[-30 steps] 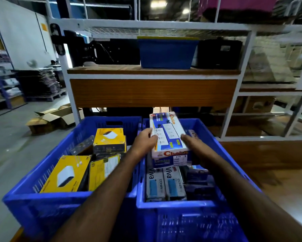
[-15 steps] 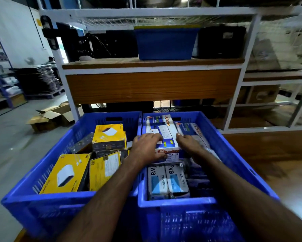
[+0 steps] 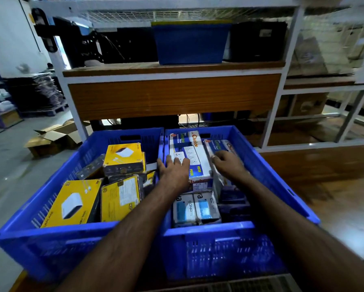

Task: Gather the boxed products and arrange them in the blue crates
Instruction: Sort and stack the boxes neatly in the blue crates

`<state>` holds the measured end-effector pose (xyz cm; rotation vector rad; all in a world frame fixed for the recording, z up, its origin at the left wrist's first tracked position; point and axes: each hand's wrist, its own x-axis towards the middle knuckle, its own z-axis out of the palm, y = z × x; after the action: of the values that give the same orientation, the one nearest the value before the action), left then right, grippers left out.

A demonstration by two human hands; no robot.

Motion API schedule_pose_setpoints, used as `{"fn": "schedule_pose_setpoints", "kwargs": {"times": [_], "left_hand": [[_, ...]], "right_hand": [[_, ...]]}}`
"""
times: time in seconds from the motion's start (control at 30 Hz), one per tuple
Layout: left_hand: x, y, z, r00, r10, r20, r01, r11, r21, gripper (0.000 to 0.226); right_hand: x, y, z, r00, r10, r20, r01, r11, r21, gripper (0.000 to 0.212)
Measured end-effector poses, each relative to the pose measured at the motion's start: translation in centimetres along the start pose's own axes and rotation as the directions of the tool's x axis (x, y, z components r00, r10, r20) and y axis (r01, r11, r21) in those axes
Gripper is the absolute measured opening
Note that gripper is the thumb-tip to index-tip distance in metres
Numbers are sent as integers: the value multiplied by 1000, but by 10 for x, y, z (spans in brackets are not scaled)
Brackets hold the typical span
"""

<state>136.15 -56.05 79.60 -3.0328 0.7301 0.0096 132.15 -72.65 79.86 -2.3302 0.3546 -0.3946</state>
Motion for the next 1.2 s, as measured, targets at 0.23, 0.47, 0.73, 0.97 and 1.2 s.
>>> {"fn": "schedule_pose_setpoints", "kwargs": {"times": [0.23,0.47,0.73,0.97,1.2], "left_hand": [[4,29,-19,972,120,-204,-161,966,-203,71],[11,49,1,866,131,-483,-294,914,-278,21],[13,36,11,872,134,-470,-283,922,-263,21],[11,37,13,886,127,-446,-279,915,-292,21],[14,40,7,882,50,-468,-358,717,-598,15]], "right_hand": [[-7,42,-40,995,-75,-72,48,944,-325,25],[-19,52,-17,873,3,487,347,698,-626,60],[-27,37,-29,978,-82,194,193,712,-675,64],[-27,35,-32,991,-129,-29,91,821,-564,58],[-56,26,-58,850,-326,-414,130,892,-434,52]]}}
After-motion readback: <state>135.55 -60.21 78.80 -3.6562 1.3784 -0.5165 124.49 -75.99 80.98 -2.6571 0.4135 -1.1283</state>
